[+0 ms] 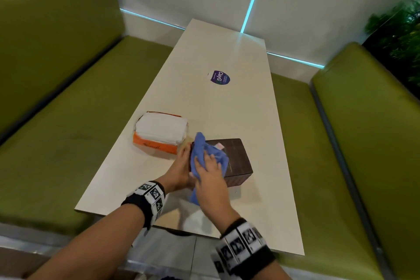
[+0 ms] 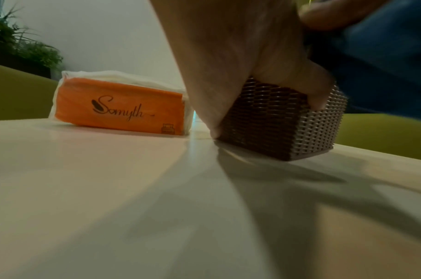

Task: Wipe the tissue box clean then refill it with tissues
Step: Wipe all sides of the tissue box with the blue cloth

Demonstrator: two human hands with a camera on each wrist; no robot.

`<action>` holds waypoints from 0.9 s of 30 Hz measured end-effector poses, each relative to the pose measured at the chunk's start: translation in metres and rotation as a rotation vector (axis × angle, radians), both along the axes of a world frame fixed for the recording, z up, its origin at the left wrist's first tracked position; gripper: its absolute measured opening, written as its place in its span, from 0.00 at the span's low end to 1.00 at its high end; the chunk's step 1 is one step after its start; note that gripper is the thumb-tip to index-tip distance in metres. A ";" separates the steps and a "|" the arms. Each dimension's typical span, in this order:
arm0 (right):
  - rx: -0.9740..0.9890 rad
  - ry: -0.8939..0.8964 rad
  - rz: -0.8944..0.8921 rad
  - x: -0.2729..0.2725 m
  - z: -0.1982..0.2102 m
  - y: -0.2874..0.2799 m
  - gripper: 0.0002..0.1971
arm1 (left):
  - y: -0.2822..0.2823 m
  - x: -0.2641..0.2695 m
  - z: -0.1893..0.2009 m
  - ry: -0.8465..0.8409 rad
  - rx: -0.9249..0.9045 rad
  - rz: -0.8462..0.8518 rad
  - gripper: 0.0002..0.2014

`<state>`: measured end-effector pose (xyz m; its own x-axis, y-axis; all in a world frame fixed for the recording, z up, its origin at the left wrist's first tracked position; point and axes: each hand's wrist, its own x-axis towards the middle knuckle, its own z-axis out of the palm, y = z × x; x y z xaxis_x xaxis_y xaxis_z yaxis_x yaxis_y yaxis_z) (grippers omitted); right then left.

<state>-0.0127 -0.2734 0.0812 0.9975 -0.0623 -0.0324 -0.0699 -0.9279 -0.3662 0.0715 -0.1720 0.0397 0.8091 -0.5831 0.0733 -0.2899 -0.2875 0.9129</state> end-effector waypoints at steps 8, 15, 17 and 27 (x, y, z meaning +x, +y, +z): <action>0.008 0.038 -0.132 0.070 0.018 -0.056 0.32 | -0.002 -0.003 -0.003 0.040 0.019 0.044 0.65; 0.029 0.048 0.173 0.006 -0.010 -0.034 0.26 | -0.004 -0.002 -0.010 -0.021 0.004 0.045 0.57; 0.132 0.017 0.147 -0.014 -0.010 -0.057 0.25 | -0.004 -0.003 -0.007 -0.058 0.022 0.062 0.58; 0.128 -0.018 -0.189 -0.023 0.017 -0.040 0.24 | -0.005 -0.002 0.000 0.047 0.053 0.060 0.67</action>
<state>-0.0361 -0.3136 0.0983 0.9691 -0.2443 -0.0348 -0.2303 -0.8447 -0.4832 0.0692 -0.1768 0.0399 0.8445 -0.5355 0.0044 -0.2274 -0.3512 0.9083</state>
